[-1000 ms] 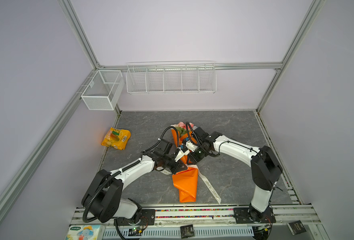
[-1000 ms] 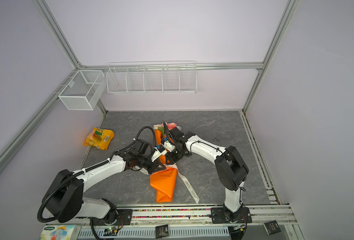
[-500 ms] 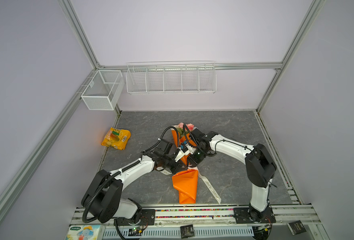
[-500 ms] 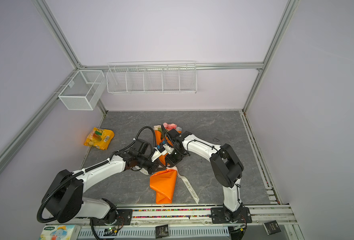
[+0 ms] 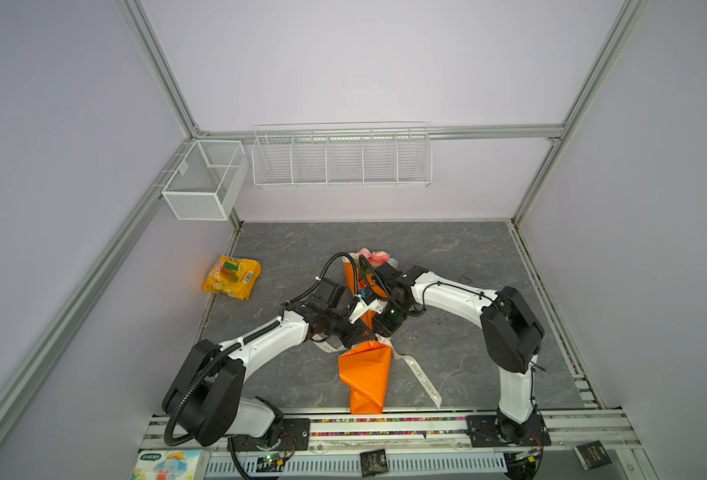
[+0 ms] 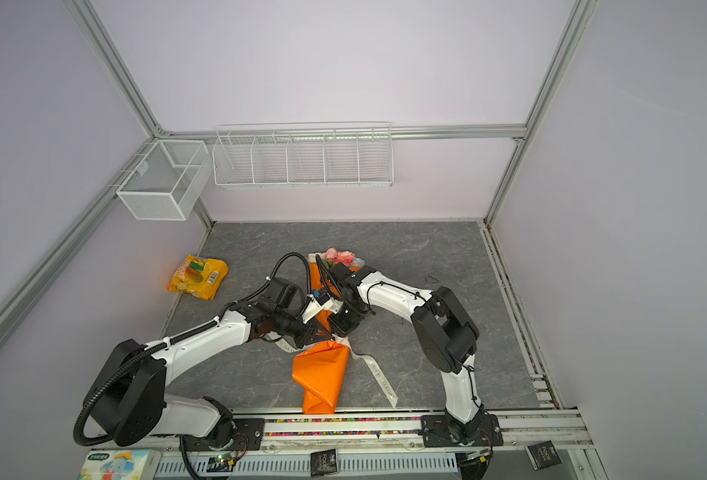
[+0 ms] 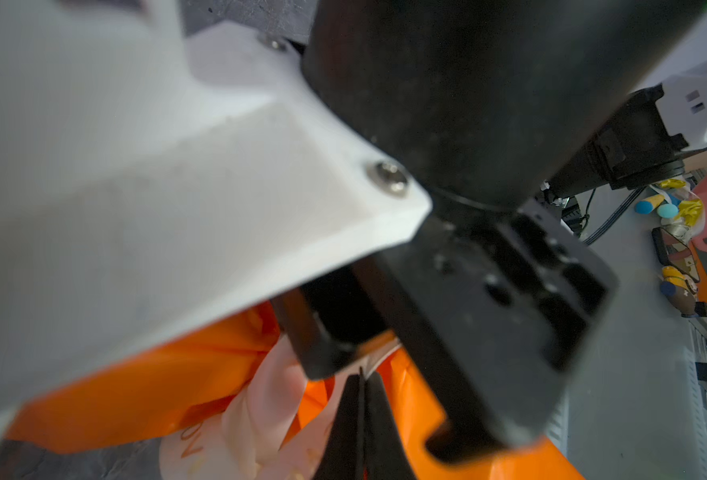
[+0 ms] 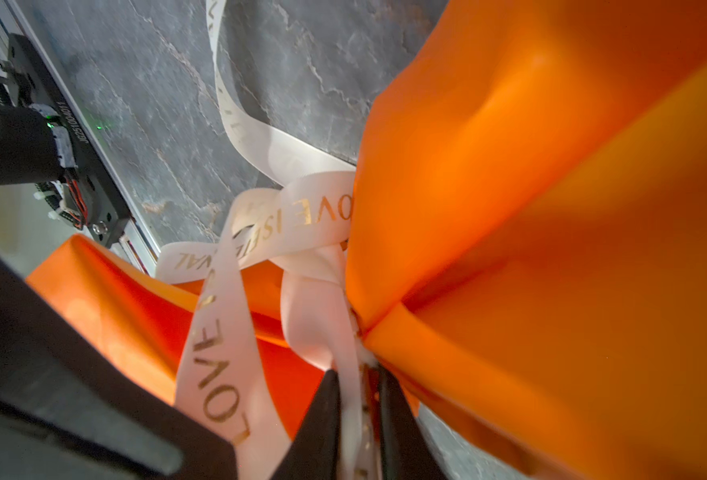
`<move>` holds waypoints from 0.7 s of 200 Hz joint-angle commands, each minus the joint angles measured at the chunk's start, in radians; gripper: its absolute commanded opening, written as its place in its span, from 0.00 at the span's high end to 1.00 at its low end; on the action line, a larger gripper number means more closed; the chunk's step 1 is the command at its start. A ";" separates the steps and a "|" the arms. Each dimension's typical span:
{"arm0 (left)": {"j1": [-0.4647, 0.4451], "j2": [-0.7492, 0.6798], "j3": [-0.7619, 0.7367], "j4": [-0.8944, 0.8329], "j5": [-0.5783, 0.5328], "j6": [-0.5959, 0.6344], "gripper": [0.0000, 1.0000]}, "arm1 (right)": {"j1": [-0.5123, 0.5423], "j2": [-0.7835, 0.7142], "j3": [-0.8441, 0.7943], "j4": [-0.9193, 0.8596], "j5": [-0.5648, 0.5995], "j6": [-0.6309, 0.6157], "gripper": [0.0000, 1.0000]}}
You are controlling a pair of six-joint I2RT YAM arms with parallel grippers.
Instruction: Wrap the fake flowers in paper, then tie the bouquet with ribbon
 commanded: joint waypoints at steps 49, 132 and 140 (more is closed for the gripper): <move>-0.005 -0.046 0.003 0.009 -0.008 -0.004 1.00 | -0.054 -0.110 -0.071 0.123 -0.068 0.078 0.81; -0.006 -0.041 0.010 0.002 -0.021 -0.004 1.00 | -0.051 -0.066 -0.052 0.081 -0.118 0.033 0.64; -0.005 -0.041 0.010 0.000 -0.021 -0.004 1.00 | -0.047 -0.051 -0.037 0.049 -0.119 0.013 0.63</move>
